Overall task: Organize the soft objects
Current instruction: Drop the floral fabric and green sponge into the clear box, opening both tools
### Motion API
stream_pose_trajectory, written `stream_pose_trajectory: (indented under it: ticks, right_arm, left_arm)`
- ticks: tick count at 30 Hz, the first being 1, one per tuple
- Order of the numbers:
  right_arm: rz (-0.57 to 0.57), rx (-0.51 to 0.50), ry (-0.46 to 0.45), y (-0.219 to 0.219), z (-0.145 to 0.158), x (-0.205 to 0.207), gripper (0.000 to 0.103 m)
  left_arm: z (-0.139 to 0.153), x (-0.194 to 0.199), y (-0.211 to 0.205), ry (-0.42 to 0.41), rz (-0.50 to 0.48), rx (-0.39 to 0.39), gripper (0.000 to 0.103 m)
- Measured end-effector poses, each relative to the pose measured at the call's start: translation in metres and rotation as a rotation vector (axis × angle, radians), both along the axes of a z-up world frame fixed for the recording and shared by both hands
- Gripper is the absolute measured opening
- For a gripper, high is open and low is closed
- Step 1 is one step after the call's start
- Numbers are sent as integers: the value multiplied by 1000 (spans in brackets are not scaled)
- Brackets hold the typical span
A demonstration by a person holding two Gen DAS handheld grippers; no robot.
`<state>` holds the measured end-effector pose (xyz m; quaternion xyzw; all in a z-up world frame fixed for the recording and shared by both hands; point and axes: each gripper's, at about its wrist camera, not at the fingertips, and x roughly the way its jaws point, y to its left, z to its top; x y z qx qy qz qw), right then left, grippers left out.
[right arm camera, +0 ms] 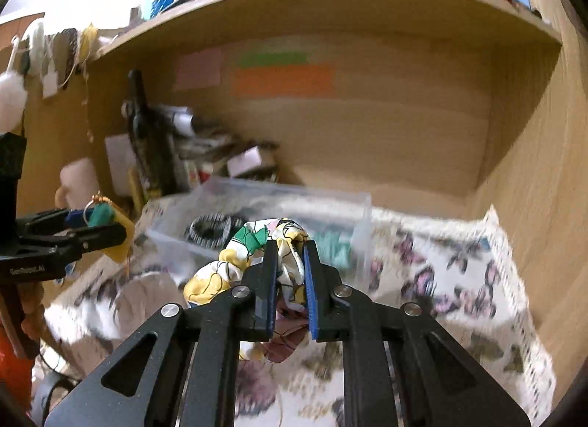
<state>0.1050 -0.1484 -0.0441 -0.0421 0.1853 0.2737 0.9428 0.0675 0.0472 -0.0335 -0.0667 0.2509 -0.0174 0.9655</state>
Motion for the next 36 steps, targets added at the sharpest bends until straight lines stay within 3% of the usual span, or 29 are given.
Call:
stream_pose_trajectory:
  ticks: [10,15,23,25,27,29,33,36]
  right_arm:
    - [-44,-46,-20,34,19,50,12]
    - [-35,-93,48,55,4,76,12]
    - [-20,-210,139,74,-29,98,12]
    - [-17,-224,159,72,-33,99,20]
    - [-23,-229,161,70,-34,99,36]
    - [-27,-221,151,64,-31,94,48]
    - [-27,-193,128,55,-22,85,61]
    - [-32,-163,102,46,-12,74,63]
  left_arm:
    - [11,57,7,32,4,-2,64]
    - [0,87,1,85,-9,5,64]
    - [-40,129,-8,234,-13,52,66]
    - [-46,132,-10,259,-17,59,69]
    - [-47,131,-13,261,-27,73,75]
    - [-46,128,-15,257,-36,76,89]
    - [-37,118,-16,221,-27,85,93]
    - [-29,108,-13,204,-32,56,95]
